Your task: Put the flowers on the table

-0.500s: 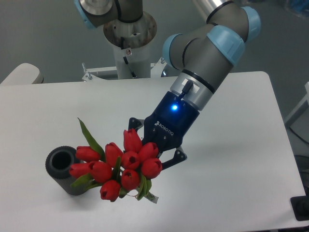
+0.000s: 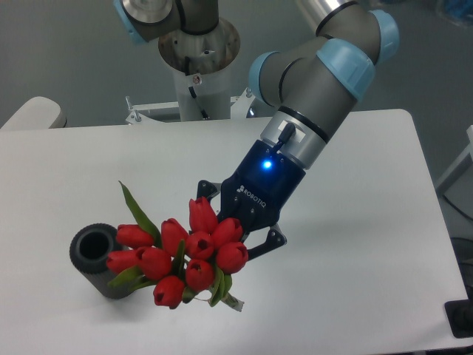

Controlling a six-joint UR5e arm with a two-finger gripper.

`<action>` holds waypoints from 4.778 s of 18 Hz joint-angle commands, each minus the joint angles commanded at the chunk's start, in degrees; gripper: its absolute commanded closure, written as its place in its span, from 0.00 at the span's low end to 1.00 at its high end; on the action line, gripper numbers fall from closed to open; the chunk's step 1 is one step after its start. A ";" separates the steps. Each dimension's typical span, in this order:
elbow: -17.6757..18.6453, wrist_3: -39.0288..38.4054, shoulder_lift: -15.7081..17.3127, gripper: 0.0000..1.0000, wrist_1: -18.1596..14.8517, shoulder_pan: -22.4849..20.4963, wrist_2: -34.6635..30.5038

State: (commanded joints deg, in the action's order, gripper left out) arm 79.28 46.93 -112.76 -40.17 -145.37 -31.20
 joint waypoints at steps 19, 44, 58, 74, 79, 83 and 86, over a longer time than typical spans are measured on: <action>12.29 23.53 7.99 0.69 -0.17 -1.76 -22.13; 34.36 46.94 12.92 0.69 -2.10 3.95 -57.83; 39.11 46.49 10.55 0.69 -2.11 6.33 -57.75; 31.47 46.41 11.69 0.01 -1.05 6.59 -57.39; 22.34 37.65 10.64 0.01 -1.41 8.60 -56.69; 15.13 31.65 8.36 0.01 -1.93 10.11 -56.69; 11.70 28.49 6.77 0.01 -1.93 11.16 -55.73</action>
State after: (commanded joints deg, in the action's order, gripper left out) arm 90.98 75.42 -105.99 -42.10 -134.22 -86.93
